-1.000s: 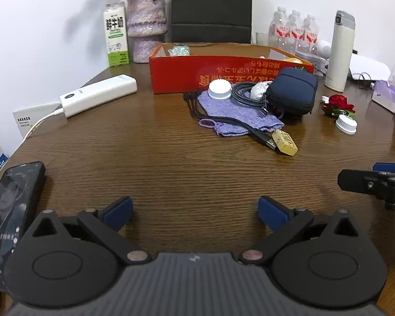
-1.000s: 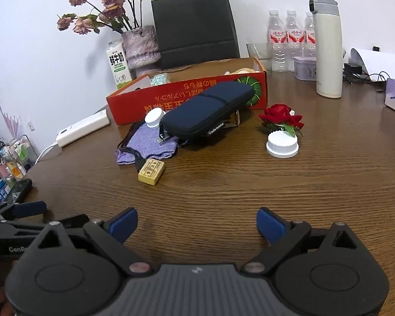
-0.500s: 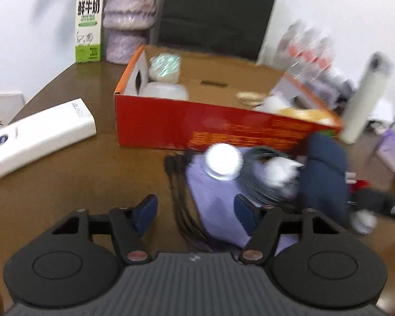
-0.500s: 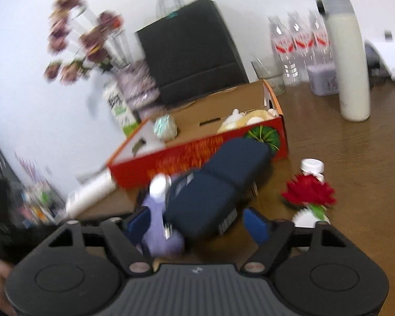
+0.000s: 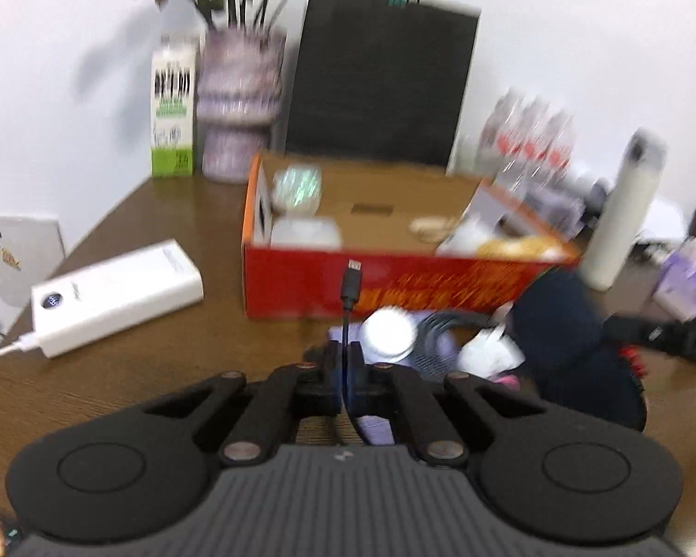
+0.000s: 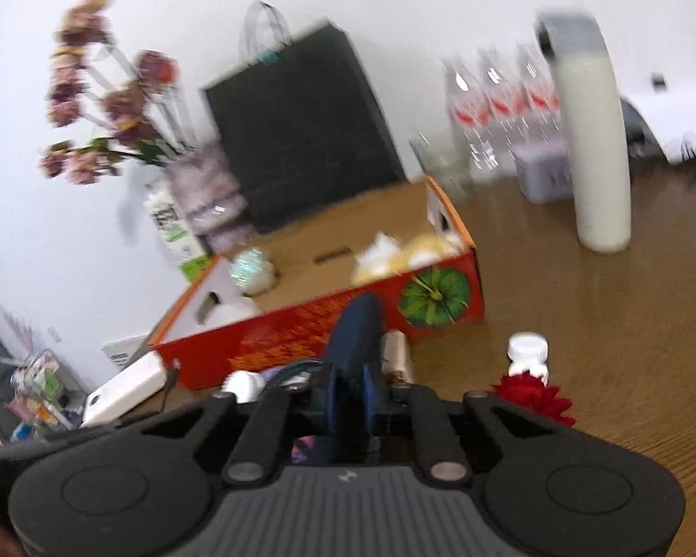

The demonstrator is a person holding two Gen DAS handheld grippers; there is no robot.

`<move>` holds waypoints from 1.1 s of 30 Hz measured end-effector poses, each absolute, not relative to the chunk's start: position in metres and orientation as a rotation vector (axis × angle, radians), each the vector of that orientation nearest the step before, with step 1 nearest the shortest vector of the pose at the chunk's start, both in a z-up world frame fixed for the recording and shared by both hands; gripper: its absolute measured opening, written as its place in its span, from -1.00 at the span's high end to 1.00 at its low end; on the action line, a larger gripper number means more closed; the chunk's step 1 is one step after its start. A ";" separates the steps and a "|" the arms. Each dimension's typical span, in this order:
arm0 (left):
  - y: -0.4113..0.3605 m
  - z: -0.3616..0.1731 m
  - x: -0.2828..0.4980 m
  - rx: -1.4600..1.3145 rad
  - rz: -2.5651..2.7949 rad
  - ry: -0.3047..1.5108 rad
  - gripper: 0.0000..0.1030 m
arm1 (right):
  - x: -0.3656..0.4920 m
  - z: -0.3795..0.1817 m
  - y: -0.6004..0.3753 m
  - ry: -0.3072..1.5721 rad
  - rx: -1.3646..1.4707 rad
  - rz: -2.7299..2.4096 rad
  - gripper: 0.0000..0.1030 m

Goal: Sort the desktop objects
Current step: 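Grasp the black USB cable with the left tool while the right tool grasps the navy zippered case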

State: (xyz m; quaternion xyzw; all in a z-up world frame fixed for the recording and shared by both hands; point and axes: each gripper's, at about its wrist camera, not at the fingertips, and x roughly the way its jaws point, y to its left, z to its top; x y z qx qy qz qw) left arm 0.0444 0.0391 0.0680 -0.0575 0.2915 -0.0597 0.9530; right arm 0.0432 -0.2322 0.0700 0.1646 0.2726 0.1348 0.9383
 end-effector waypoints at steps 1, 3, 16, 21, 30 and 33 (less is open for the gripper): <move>0.041 0.076 0.034 -0.129 -0.132 0.573 0.96 | 0.035 0.075 -0.233 0.539 0.335 0.294 1.00; 0.043 0.090 0.014 -0.135 -0.140 0.545 0.96 | 0.016 0.083 -0.229 0.521 0.284 0.297 1.00; 0.032 0.037 -0.064 0.037 -0.113 0.719 0.84 | -0.001 0.036 -0.200 0.666 -0.042 0.241 -0.73; 0.012 0.046 -0.082 0.136 -0.228 0.621 -0.65 | 0.020 0.020 -0.192 0.738 0.001 0.284 -0.27; -0.019 0.017 -0.052 0.212 -0.458 0.728 -0.03 | -0.031 0.032 -0.219 0.707 0.098 0.238 -0.16; -0.018 0.020 -0.044 0.207 -0.454 0.754 0.89 | -0.046 0.040 -0.227 0.677 0.124 0.229 -0.16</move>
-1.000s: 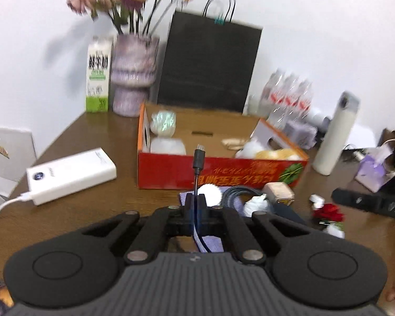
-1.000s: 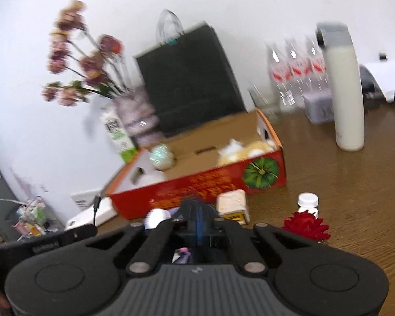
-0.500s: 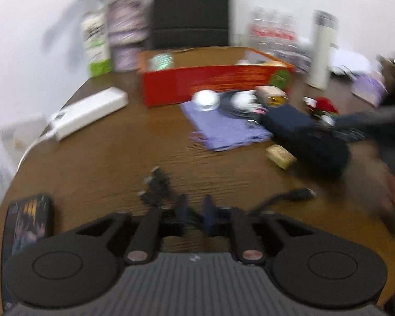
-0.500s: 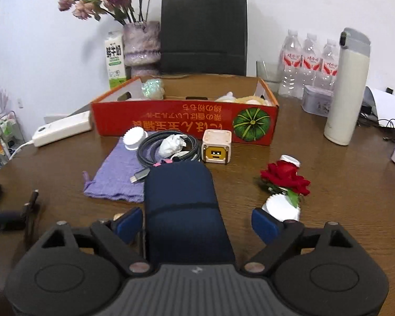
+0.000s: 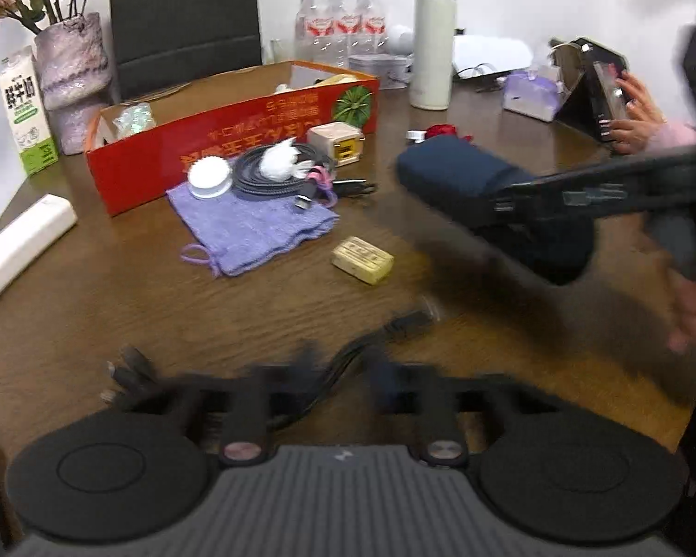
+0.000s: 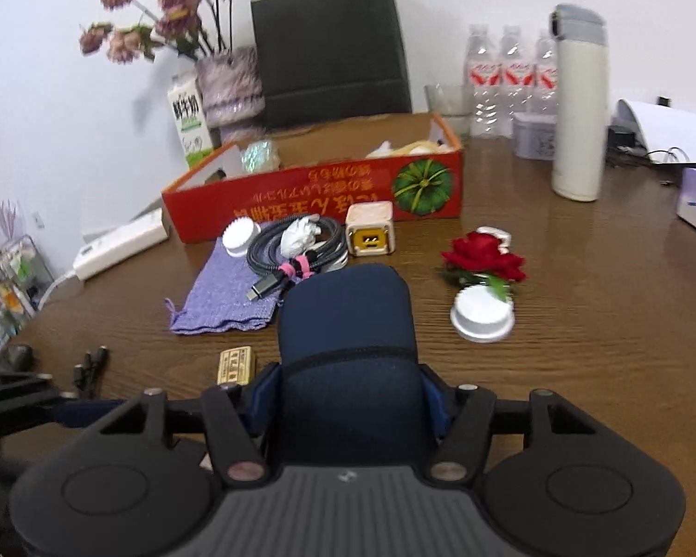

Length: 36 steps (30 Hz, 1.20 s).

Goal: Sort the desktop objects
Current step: 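Grasp the black USB cable with the left tool while the right tool grasps the navy zippered case, then carry the cable and navy case into the cardboard box and release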

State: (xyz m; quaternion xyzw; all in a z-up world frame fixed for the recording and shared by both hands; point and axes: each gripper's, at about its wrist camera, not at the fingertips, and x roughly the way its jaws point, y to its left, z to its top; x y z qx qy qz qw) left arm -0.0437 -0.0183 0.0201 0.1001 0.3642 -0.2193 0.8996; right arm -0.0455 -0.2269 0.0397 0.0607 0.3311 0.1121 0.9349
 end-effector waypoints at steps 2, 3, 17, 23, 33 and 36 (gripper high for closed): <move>-0.018 0.022 -0.043 0.178 -0.417 0.766 0.92 | -0.052 0.047 -0.232 0.653 0.148 0.235 -0.16; -0.018 0.024 -0.046 0.172 -0.408 0.749 0.92 | -0.055 0.052 -0.234 0.639 0.162 0.241 -0.16; 0.059 0.168 0.116 -0.264 -0.204 0.575 0.93 | 0.095 0.155 -0.255 0.501 0.243 0.292 -0.17; 0.043 0.179 0.235 -0.267 -0.128 0.644 0.93 | 0.226 0.154 -0.230 0.572 0.035 0.112 -0.17; 0.043 0.089 0.335 -0.215 -0.011 0.797 0.29 | 0.328 0.078 -0.196 0.721 -0.160 0.027 -0.30; 0.053 0.086 0.331 -0.218 -0.014 0.780 -0.02 | 0.326 0.084 -0.204 0.711 -0.067 0.108 -0.55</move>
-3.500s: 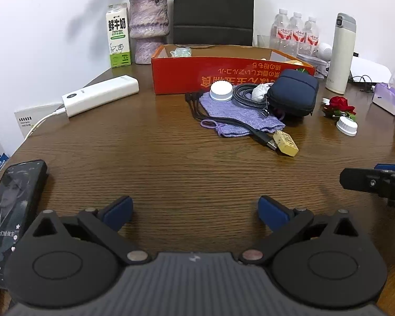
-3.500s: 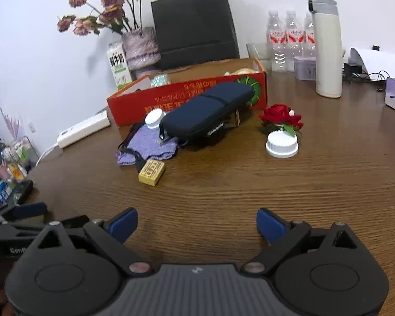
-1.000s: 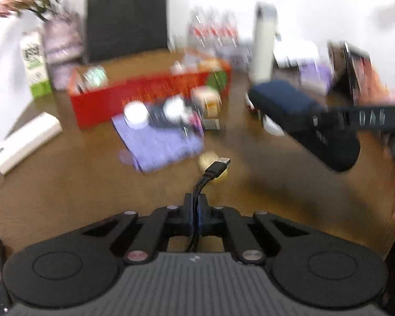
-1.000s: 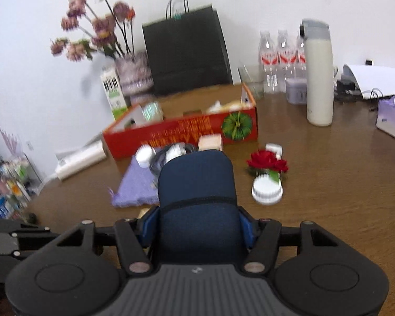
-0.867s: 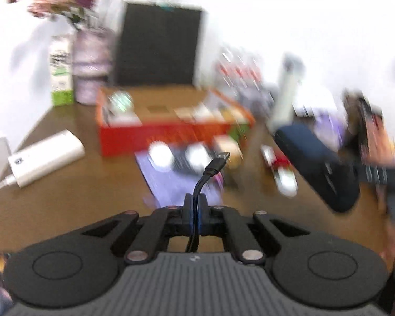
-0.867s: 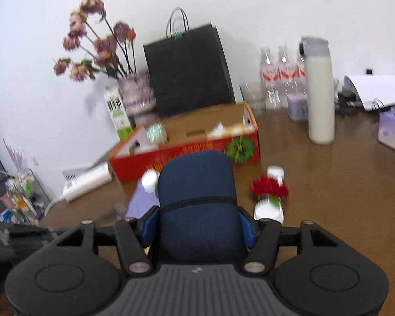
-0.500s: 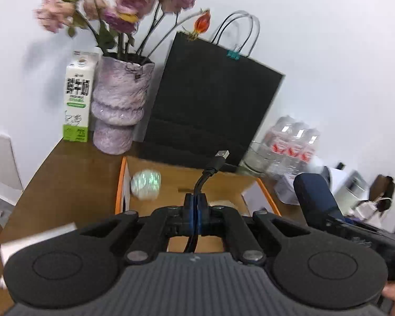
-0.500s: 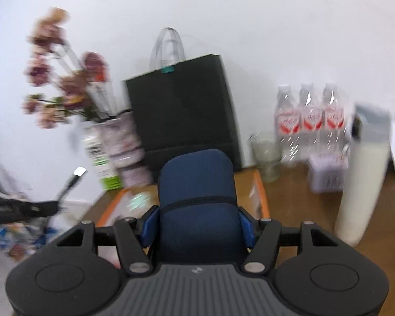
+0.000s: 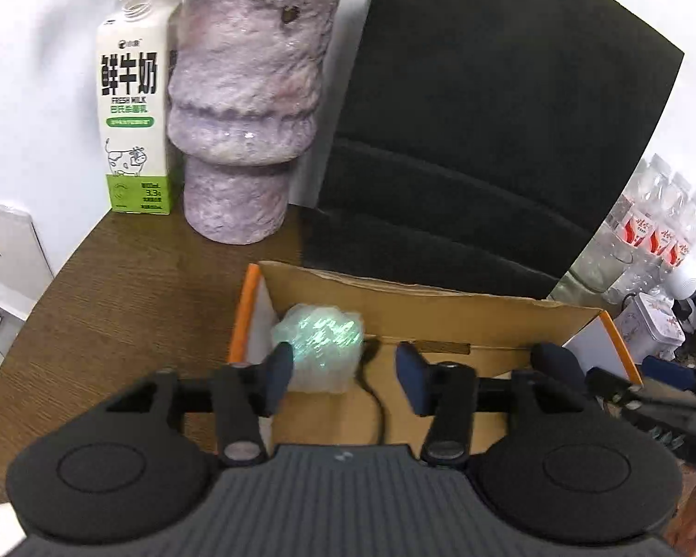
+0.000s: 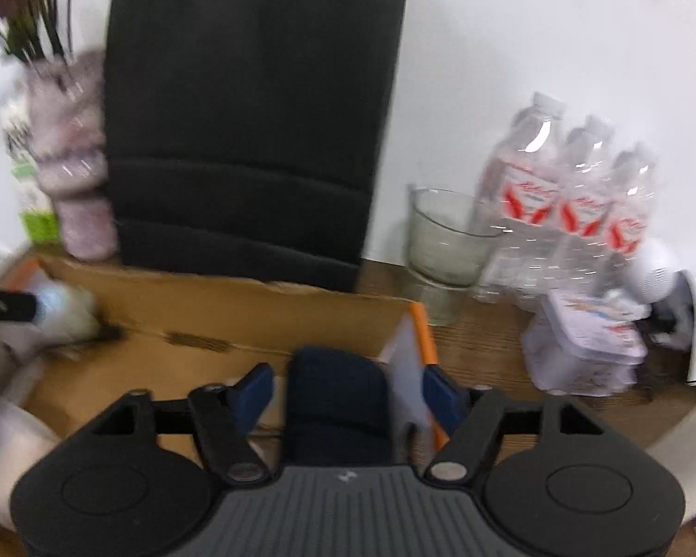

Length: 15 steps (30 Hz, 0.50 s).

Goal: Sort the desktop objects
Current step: 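Carry the cable and navy case into the cardboard box and release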

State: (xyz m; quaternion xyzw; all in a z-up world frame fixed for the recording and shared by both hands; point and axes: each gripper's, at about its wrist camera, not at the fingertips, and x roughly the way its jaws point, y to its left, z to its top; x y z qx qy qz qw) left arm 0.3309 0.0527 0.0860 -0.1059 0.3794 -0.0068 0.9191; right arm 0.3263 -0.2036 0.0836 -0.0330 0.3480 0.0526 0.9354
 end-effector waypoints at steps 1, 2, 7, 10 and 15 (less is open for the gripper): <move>0.055 0.087 0.330 -0.216 -0.019 0.785 -0.02 | 0.326 0.087 -0.204 0.714 -0.041 0.106 -0.55; 0.058 0.088 0.328 -0.213 -0.021 0.789 -0.02 | 0.327 0.089 -0.206 0.721 -0.021 0.107 -0.55; 0.063 0.113 0.309 -0.199 -0.003 0.781 -0.31 | 0.319 0.106 -0.214 0.765 0.056 0.131 -0.56; 0.067 0.132 0.290 -0.201 0.006 0.775 -0.49 | 0.300 0.122 -0.217 0.758 0.070 0.117 -0.58; 0.067 0.143 0.231 -0.164 0.046 0.720 -0.83 | 0.244 0.136 -0.218 0.709 0.074 0.143 -0.69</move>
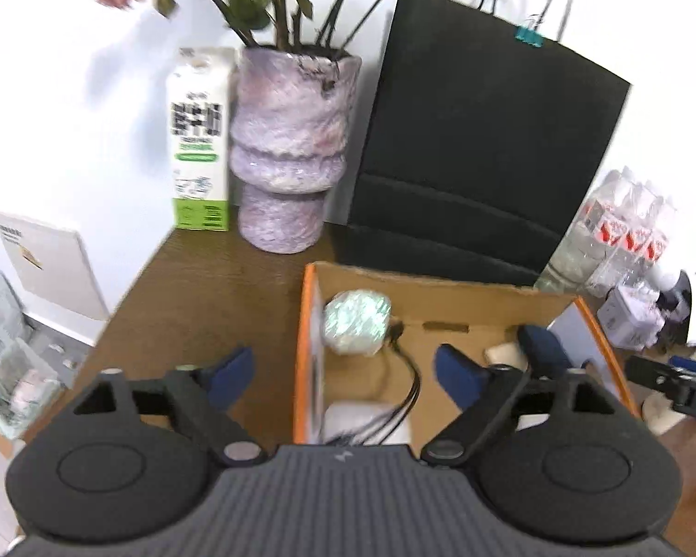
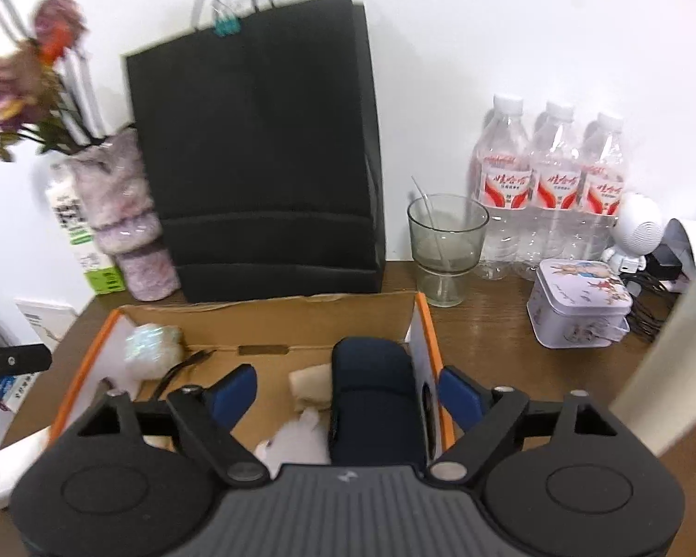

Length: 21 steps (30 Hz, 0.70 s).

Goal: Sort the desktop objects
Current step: 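Carry the cable and navy case into the cardboard box and release, then move both tools back over the remaining table items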

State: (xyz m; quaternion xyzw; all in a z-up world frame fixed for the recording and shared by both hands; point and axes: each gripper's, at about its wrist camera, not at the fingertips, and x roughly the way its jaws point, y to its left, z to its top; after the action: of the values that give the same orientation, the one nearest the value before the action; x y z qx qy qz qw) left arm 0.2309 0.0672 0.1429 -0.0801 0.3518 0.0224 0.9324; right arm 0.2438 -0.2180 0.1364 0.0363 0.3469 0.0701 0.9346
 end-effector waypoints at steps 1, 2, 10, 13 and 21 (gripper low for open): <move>0.064 0.139 0.220 -0.143 0.062 0.710 -0.85 | 0.231 0.134 -0.218 0.702 0.074 0.149 -0.69; 0.060 0.133 0.206 -0.113 0.078 0.707 -0.85 | 0.218 0.129 -0.218 0.698 0.074 0.157 -0.70; 0.027 0.063 0.059 -0.131 0.040 0.652 -1.00 | 0.082 0.073 -0.213 0.661 0.072 0.188 -0.70; 0.016 0.034 0.016 -0.145 0.008 0.709 -1.00 | 0.033 0.048 -0.208 0.684 0.105 0.210 -0.71; 0.015 0.010 -0.056 -0.043 0.046 0.652 -1.00 | -0.061 0.015 -0.207 0.634 0.185 0.177 -0.83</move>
State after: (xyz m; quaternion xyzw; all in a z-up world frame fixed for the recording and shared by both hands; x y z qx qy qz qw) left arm -0.0565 0.0151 0.0101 -0.0214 0.3202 0.0226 0.9469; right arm -0.0606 -0.2066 0.0152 0.0908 0.3107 0.0868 0.9422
